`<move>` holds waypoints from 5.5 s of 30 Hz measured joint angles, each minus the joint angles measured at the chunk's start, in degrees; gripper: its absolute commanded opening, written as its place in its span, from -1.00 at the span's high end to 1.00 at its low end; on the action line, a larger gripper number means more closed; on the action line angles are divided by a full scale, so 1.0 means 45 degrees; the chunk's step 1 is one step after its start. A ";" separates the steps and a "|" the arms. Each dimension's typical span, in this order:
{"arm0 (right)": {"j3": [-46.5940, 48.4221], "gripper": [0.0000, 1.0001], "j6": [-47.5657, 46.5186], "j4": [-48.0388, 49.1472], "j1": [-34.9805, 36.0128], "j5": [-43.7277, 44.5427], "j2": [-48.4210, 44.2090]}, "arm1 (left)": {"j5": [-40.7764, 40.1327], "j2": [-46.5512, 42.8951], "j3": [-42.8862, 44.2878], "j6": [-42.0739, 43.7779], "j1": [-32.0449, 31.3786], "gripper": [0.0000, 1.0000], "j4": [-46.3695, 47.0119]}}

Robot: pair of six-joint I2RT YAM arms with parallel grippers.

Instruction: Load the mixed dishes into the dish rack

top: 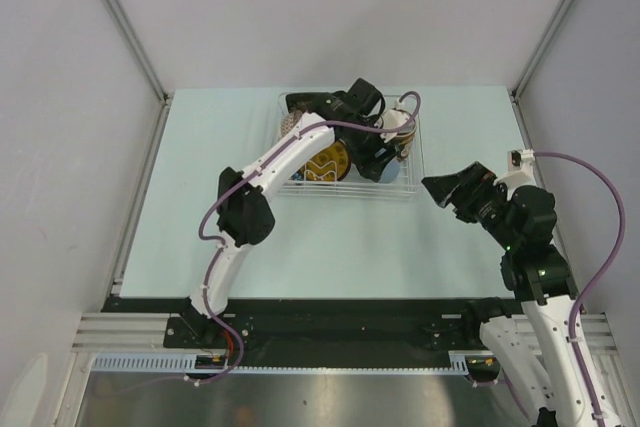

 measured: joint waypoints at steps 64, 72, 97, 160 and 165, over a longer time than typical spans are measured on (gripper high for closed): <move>0.0525 -0.64 -0.3555 0.1059 0.3691 0.6936 0.9379 | -0.2244 -0.2846 -0.7538 0.1093 -0.0214 0.99 0.5129; -0.0568 -0.64 -0.2788 -0.0160 0.4614 0.7135 0.7465 | -0.2084 -0.4095 -0.9306 0.1064 -0.0578 0.99 0.5260; -0.1156 -0.62 -0.1996 -0.1433 0.3905 0.8301 0.4056 | -0.3536 -0.2040 -0.6450 0.2545 -0.2545 0.89 0.2929; -0.0976 -0.64 -0.1953 -0.0646 0.2628 0.7359 0.5688 | -0.2929 -1.1570 -1.1958 0.1598 0.7771 -0.99 0.5153; -0.0442 -0.64 -0.2098 -0.0520 0.2118 0.7077 0.5867 | -0.3521 -1.0681 -1.4790 0.1375 0.8675 -0.99 0.7062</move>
